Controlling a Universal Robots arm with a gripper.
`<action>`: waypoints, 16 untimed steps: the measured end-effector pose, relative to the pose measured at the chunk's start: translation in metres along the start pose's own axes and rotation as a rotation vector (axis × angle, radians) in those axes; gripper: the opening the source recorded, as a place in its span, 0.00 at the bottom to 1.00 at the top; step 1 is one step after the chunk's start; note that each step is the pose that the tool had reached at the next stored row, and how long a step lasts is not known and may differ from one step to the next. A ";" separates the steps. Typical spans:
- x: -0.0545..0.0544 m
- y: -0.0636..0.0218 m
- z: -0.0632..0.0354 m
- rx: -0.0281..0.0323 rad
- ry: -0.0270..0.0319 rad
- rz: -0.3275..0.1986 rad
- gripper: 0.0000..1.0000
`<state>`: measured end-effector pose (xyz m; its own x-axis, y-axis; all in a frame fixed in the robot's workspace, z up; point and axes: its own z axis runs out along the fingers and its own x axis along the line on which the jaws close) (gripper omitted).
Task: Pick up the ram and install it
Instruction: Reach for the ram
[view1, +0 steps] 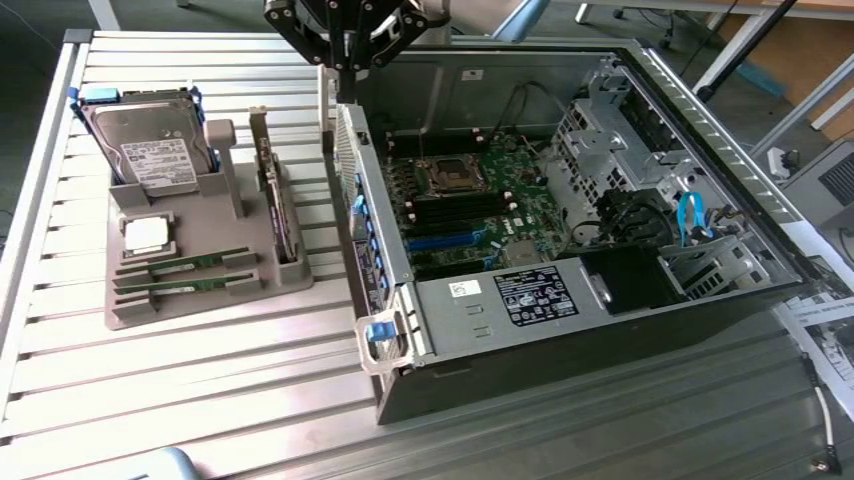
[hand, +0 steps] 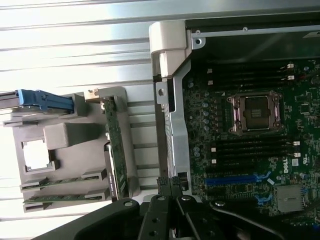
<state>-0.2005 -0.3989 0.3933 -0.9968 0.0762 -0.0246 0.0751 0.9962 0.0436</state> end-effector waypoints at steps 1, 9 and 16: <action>0.001 0.0000 0.0000 0.0000 0.0000 0.000 0.11; 0.007 -0.0005 -0.0002 0.0000 0.0000 0.000 0.11; 0.014 -0.0010 -0.0004 0.0000 0.0001 0.000 0.11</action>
<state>-0.2142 -0.3989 0.3933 -0.9968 0.0762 -0.0245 0.0750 0.9962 0.0436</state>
